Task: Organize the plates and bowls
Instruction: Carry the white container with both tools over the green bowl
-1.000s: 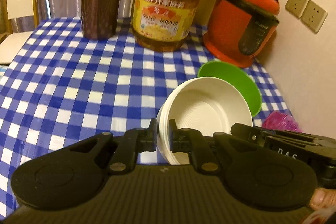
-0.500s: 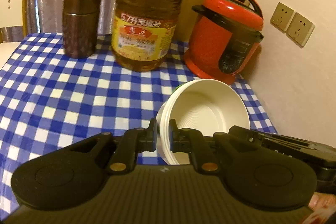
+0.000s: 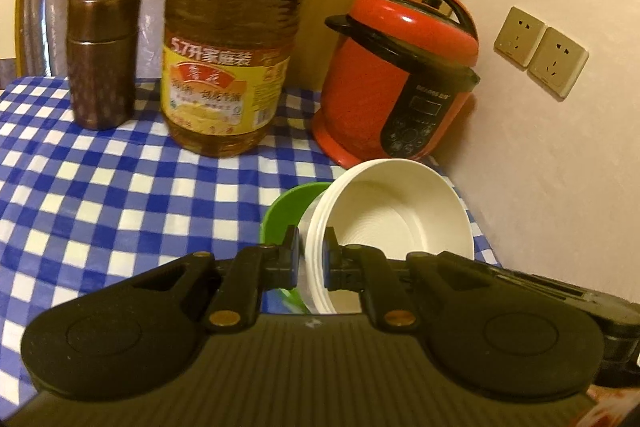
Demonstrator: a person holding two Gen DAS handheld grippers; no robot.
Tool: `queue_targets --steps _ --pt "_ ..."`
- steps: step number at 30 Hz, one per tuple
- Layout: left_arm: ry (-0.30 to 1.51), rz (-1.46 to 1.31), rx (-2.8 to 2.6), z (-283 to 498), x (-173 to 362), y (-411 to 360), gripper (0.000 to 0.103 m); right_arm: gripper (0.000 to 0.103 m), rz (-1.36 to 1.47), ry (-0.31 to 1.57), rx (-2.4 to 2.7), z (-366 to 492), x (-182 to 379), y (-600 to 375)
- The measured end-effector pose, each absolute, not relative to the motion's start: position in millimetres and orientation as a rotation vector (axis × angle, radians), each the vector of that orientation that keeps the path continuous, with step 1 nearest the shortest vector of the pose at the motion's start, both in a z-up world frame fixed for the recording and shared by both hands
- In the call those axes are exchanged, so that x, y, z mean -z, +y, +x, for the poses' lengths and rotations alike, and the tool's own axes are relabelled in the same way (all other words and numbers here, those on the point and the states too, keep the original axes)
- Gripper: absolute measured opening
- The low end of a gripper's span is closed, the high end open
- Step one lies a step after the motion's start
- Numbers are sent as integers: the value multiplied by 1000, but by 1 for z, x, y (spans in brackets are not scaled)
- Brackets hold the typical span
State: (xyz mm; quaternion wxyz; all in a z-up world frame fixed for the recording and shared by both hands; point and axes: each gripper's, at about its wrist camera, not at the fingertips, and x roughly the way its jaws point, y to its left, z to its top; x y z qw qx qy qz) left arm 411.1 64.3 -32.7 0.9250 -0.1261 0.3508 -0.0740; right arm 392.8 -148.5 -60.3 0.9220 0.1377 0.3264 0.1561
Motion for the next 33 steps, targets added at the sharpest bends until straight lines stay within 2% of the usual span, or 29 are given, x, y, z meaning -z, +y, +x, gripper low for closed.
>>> queue_targets --steps 15,33 --pt "776 -274 132 449 64 61 9 9 260 705 -284 434 82 -146" --pt "815 -190 113 458 84 56 9 8 195 740 -286 448 101 -135"
